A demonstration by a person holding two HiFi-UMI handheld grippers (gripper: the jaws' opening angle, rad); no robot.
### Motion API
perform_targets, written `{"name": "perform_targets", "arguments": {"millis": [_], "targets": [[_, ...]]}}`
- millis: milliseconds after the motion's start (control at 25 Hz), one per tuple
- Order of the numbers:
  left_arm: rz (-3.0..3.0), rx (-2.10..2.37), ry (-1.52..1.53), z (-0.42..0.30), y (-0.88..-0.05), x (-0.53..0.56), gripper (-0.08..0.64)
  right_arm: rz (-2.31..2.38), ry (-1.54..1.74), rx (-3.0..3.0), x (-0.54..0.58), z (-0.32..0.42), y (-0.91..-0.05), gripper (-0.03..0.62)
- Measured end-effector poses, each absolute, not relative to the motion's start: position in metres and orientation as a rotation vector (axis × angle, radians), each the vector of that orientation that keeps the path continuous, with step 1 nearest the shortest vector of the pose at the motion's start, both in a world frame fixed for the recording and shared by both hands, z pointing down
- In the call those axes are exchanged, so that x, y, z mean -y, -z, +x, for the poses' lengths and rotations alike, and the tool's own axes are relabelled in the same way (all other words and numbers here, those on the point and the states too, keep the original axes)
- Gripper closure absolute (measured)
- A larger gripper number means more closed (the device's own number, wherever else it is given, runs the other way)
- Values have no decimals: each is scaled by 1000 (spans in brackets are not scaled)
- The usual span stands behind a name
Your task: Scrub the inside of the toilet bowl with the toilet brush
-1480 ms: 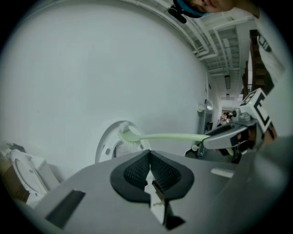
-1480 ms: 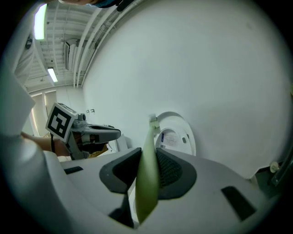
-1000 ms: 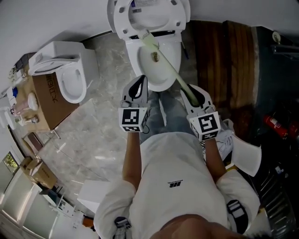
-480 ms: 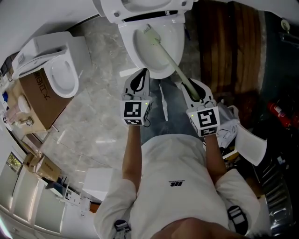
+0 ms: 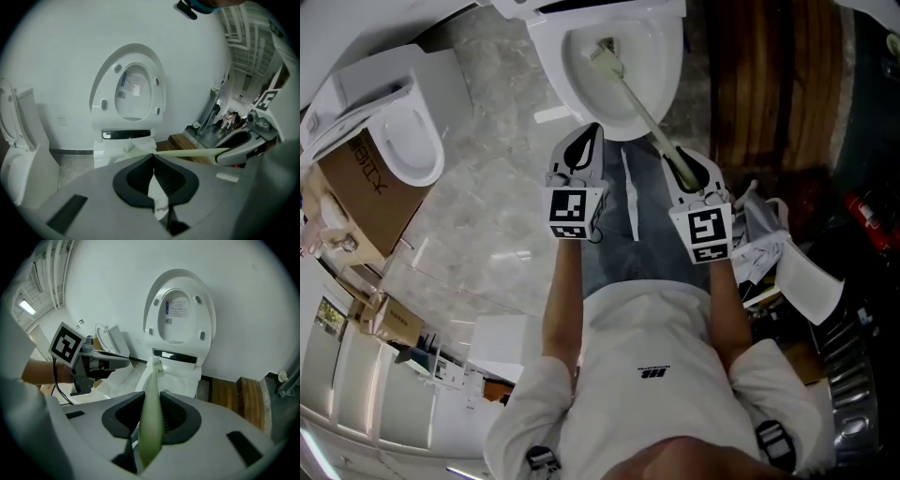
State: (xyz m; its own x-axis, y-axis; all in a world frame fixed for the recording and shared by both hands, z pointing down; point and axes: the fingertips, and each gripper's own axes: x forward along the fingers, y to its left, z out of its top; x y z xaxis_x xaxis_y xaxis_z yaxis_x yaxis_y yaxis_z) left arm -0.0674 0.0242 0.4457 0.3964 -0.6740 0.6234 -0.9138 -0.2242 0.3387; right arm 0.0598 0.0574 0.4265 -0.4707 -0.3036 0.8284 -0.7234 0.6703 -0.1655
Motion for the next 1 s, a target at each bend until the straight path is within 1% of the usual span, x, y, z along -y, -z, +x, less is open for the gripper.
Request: {"name": "perform_targets", "arguments": {"millis": [560, 1000], "targets": [[1978, 1256, -521, -46, -526, -45, 551, 782, -786, 1999, -73, 64, -522, 499], [1947, 1245, -531, -42, -565, -53, 551, 740, -874, 1942, -89, 52, -580, 499]]}}
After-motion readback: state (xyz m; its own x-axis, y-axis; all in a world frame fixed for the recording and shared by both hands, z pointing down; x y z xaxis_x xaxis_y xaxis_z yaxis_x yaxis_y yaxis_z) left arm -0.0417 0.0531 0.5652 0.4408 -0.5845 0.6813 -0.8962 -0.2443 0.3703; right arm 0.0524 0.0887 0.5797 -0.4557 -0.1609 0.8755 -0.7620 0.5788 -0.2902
